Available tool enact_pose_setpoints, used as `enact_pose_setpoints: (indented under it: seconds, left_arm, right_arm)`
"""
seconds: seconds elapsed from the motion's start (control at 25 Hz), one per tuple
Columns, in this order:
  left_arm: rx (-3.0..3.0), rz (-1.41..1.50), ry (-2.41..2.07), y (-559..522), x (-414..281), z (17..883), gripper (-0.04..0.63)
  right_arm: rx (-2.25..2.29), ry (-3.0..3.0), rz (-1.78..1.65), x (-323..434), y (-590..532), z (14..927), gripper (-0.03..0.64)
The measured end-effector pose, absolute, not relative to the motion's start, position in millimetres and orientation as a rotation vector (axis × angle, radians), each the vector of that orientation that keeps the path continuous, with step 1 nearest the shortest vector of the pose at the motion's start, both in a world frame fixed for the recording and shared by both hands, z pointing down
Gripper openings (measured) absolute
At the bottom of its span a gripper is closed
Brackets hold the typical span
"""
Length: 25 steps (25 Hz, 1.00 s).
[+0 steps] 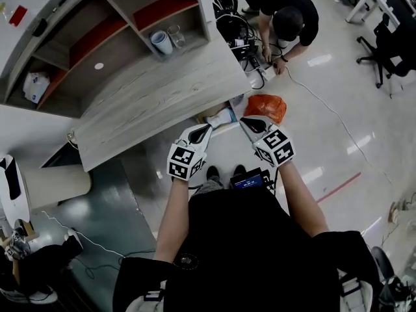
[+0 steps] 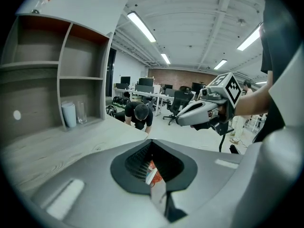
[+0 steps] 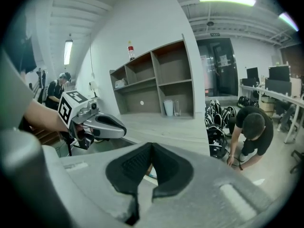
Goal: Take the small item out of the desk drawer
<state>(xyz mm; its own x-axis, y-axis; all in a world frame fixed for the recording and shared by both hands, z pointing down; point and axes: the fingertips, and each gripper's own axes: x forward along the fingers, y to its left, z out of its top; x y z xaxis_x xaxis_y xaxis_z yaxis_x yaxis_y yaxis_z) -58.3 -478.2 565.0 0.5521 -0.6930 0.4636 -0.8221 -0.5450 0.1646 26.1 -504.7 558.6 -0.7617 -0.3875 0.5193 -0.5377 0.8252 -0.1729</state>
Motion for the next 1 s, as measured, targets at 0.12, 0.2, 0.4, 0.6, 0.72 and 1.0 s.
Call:
enact_pose_setpoints:
  seconds: [0.12, 0.2, 0.4, 0.6, 0.72, 1.0]
  left_arm:
    - [2.392, 0.509, -1.263, -473.8, -58.3, 572.8, 0.000]
    - [2.373, 0.519, -1.281, -471.7, -60.1, 578.1, 0.000]
    - [2.327, 0.525, -1.302, -464.6, -65.2, 596.7, 0.000]
    - [2.282, 0.500, -1.312, -464.1, -72.2, 622.4, 0.000]
    - [2.266, 0.488, -1.313, -467.3, -77.8, 635.3, 0.000]
    - [2.212, 0.465, -1.326, -470.4, -93.1, 663.0, 0.000]
  right_arm:
    - [0.618, -2.531, 0.411, 24.9, -504.9, 567.4, 0.003]
    - [0.568, -2.522, 0.386, 22.4, -504.6, 575.9, 0.003]
    - [0.459, -2.486, 0.325, 13.9, -503.6, 603.2, 0.003]
    - [0.353, -2.453, 0.270, -5.9, -505.4, 628.6, 0.003]
    - [0.282, -2.423, 0.235, -21.2, -506.3, 645.9, 0.006]
    - [0.113, -2.344, 0.175, -50.0, -505.5, 687.5, 0.029]
